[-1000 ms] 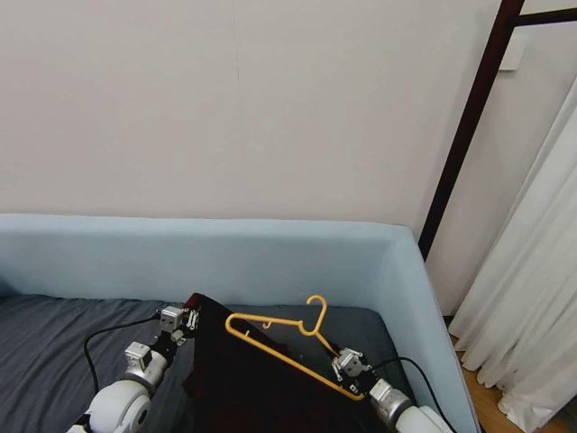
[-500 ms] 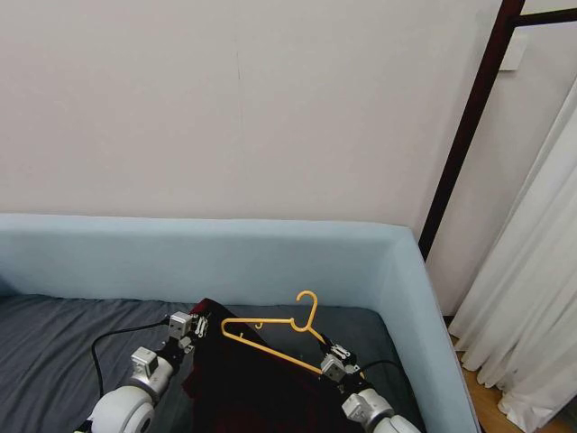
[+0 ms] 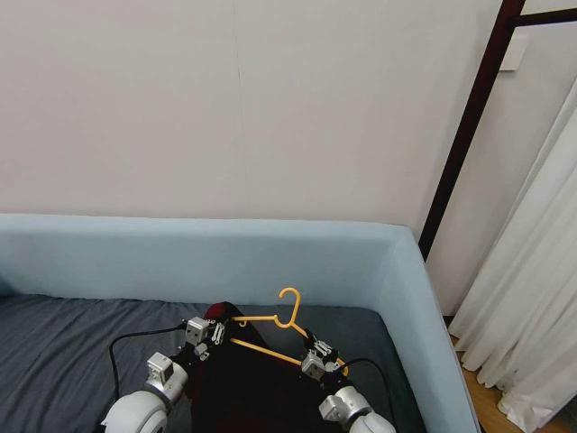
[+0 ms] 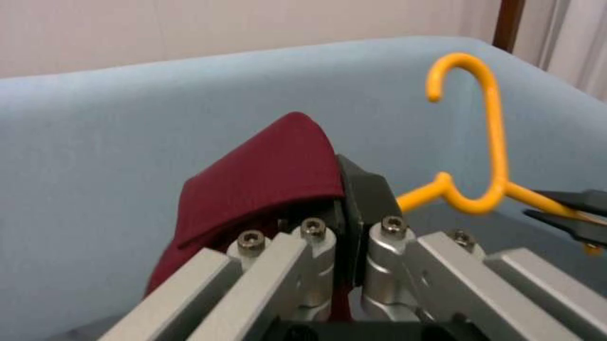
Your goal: Pick up the clothes from the sofa and hang them on the clothes hanger.
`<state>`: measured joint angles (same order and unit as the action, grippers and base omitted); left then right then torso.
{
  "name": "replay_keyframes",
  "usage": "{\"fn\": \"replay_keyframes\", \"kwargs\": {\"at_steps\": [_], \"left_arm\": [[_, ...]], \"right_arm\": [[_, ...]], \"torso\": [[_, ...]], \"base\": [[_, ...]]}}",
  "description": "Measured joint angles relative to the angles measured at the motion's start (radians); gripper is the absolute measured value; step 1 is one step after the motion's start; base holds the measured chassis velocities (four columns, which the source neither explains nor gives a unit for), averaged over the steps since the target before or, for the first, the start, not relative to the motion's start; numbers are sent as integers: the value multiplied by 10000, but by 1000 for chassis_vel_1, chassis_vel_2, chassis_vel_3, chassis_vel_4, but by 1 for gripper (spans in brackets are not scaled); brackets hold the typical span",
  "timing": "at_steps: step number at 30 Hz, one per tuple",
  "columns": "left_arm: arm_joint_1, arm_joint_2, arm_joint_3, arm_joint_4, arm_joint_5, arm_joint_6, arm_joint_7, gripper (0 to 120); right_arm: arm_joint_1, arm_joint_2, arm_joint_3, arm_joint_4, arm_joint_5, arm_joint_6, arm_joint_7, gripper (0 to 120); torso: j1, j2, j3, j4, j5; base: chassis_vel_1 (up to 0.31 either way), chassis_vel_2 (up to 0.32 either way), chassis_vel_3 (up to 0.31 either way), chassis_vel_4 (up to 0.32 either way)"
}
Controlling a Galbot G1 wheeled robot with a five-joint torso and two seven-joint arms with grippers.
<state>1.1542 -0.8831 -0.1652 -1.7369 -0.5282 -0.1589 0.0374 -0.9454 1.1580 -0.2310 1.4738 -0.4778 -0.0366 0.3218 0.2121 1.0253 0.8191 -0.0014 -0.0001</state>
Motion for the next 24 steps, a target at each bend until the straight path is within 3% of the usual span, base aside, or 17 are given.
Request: {"fn": "replay_keyframes", "kwargs": {"at_steps": [6, 24], "left_arm": [[-80, -6, 488, -90, 187, 21, 0, 0], [325, 222, 544, -702, 554, 69, 194, 0]], "right_arm": [[175, 197, 11, -306, -606, -275, 300, 5], [558, 379, 413, -680, -943, -203, 744, 5]], "torso": [[1, 0, 1, -3, 0], [1, 0, 0, 0, 1]], "base": [[0, 0, 0, 0], [0, 0, 0, 0]]}}
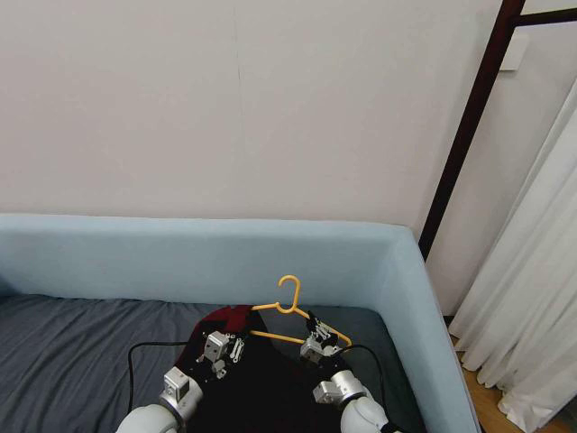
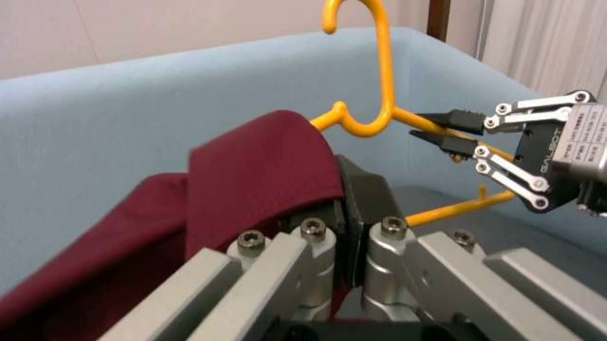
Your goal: Pick up the clothes from the sofa and hang them on the clothes hanger.
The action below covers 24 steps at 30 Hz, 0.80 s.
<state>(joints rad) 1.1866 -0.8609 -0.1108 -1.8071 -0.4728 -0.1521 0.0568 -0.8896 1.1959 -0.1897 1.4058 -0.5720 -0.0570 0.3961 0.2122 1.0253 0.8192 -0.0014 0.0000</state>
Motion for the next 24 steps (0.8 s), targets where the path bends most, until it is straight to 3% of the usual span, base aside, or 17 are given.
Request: {"fn": "replay_keyframes", "kwargs": {"at_steps": [14, 24], "left_arm": [[-257, 349, -330, -155, 5, 8, 131, 0], [-562, 67, 303, 55, 166, 50, 142, 0]], "right_arm": [[-128, -324, 634, 122, -470, 279, -66, 5], [-196, 111, 143, -409, -1764, 557, -90, 5]], "torso": [[0, 2, 0, -1, 0], [0, 2, -1, -1, -1]], "base": [[0, 0, 0, 0], [0, 0, 0, 0]]}}
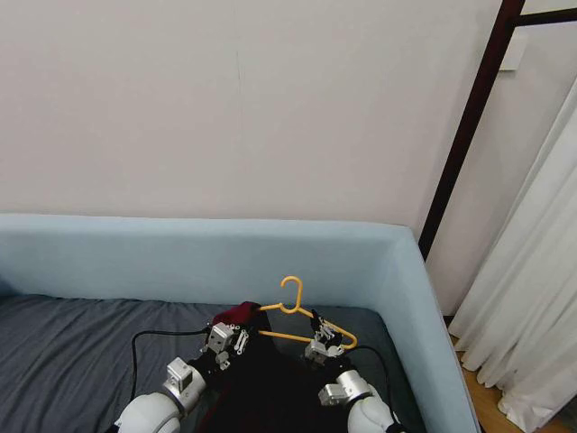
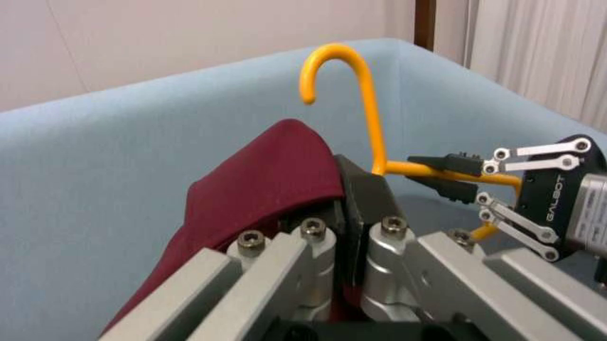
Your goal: Pick up the clothes from the sofa and hang them on the clothes hanger.
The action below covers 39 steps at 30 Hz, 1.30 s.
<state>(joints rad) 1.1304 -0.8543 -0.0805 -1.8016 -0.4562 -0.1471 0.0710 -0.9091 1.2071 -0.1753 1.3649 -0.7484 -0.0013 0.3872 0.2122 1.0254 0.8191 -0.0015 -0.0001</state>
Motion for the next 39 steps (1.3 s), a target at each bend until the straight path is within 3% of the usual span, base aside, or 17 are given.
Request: {"fn": "replay_keyframes", "kwargs": {"at_steps": [13, 30, 39], "left_arm": [[106, 163, -157, 242, 117, -236, 163, 0], [148, 202, -195, 47, 90, -237, 461, 0], [103, 151, -49, 283, 318, -352, 594, 0]], "right_arm": [[459, 68, 1372, -689, -2644, 2318, -591, 5], [528, 172, 1866, -814, -3673, 4099, -1256, 5], [710, 344, 1673, -826, -2843, 5307, -1652, 5]], "torso": [[0, -1, 0, 0, 0], [0, 0, 1, 0, 0], [0, -2, 1, 1, 0]], "base": [[0, 0, 0, 0], [0, 0, 0, 0], [0, 0, 0, 0]]}}
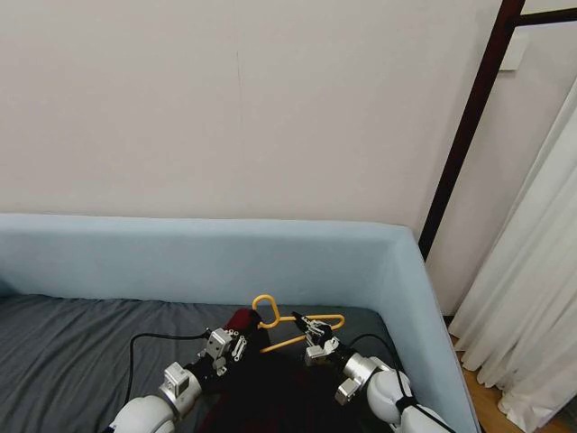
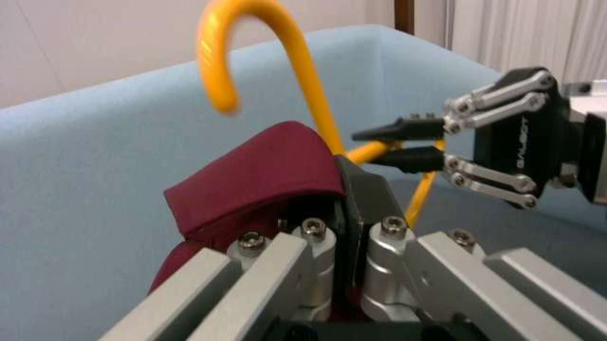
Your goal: Pick up the clothes from the sofa and hang them on the clothes hanger.
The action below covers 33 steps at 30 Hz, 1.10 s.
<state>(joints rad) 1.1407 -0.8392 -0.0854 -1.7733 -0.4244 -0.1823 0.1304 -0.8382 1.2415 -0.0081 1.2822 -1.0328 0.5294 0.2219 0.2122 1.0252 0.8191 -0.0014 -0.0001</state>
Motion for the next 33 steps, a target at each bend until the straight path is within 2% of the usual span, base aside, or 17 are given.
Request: {"fn": "replay_keyframes", "kwargs": {"at_steps": [9, 15, 23, 24, 25, 26, 27, 31, 33], "left_arm": [[145, -4, 45, -13, 112, -81, 175, 0], [218, 22, -35, -23, 138, -167, 224, 0], [160, 39, -32, 104, 146, -315, 136, 1], [171, 34, -35, 124, 146, -350, 93, 6], [173, 33, -35, 126, 145, -354, 89, 6], [188, 26, -43, 145, 145, -387, 68, 15], [188, 26, -43, 145, 145, -387, 68, 15], [266, 105, -50, 192, 135, -759, 191, 32], [413, 220, -158, 96, 177, -858, 381, 36]], "right_arm": [[169, 150, -363, -19, 993, -229, 673, 5], [184, 149, -591, 20, 1839, -945, 1248, 5], [38, -10, -787, 171, 2765, -1136, 1229, 5], [29, -19, -815, 178, 2892, -1136, 1216, 5], [28, -20, -819, 179, 2908, -1135, 1215, 5], [17, -29, -845, 198, 3051, -1138, 1201, 5], [17, -29, -845, 198, 3051, -1138, 1201, 5], [-171, -133, -770, 370, 3584, -1139, 1247, 5], [-226, -154, -702, 383, 3654, -1136, 1347, 5]], "torso": [[0, 0, 0, 0, 0], [0, 0, 0, 0, 0], [0, 1, 0, -1, 0], [0, 0, 0, -1, 0], [0, 0, 0, -1, 0], [0, 0, 0, 0, 0], [0, 0, 0, 0, 0], [0, 1, 0, -2, 0], [0, 0, 0, -5, -2]], "base": [[0, 0, 0, 0], [0, 0, 0, 0], [0, 0, 0, 0], [0, 0, 0, 0], [0, 0, 0, 0], [0, 0, 0, 0], [0, 0, 0, 0], [0, 0, 0, 0], [0, 0, 0, 0]]}}
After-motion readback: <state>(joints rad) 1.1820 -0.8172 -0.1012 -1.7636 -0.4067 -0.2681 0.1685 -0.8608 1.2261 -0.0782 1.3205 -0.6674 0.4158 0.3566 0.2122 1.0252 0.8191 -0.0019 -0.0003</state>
